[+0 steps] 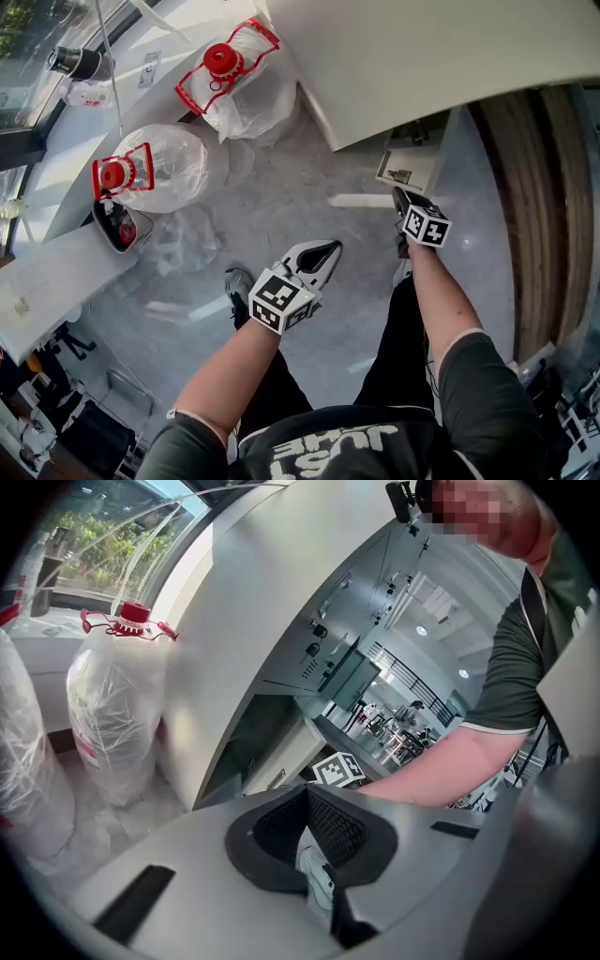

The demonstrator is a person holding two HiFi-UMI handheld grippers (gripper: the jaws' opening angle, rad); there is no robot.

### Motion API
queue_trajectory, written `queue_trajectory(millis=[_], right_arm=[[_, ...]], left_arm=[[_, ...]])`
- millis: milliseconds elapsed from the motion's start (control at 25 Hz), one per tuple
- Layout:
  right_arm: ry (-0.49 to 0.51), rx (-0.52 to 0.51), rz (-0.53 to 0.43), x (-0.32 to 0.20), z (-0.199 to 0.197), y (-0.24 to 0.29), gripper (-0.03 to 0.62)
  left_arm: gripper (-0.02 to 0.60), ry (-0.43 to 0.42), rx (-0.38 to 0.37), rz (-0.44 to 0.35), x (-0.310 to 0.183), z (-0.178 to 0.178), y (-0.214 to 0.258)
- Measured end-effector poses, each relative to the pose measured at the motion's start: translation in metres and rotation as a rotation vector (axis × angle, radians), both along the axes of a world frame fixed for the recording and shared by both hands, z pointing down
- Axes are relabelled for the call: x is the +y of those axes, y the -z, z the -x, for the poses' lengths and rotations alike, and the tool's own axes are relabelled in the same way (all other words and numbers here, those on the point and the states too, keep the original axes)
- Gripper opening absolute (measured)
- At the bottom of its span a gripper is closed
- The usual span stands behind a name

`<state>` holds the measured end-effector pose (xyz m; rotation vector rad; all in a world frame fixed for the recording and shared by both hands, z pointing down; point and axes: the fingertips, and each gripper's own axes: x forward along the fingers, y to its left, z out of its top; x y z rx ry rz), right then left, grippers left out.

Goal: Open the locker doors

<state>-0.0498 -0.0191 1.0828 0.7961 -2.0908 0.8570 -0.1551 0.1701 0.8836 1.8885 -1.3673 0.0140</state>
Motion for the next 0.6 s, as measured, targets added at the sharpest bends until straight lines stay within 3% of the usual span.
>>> queue_trajectory(millis=[600], right_arm=[[-0.015,0.037,-0.015,-0.012,-0.037,-0.004,0.173]], left_arm=[[0.006,-0.044,-0.01,-0.017,-0.017,-0.014,0.002]])
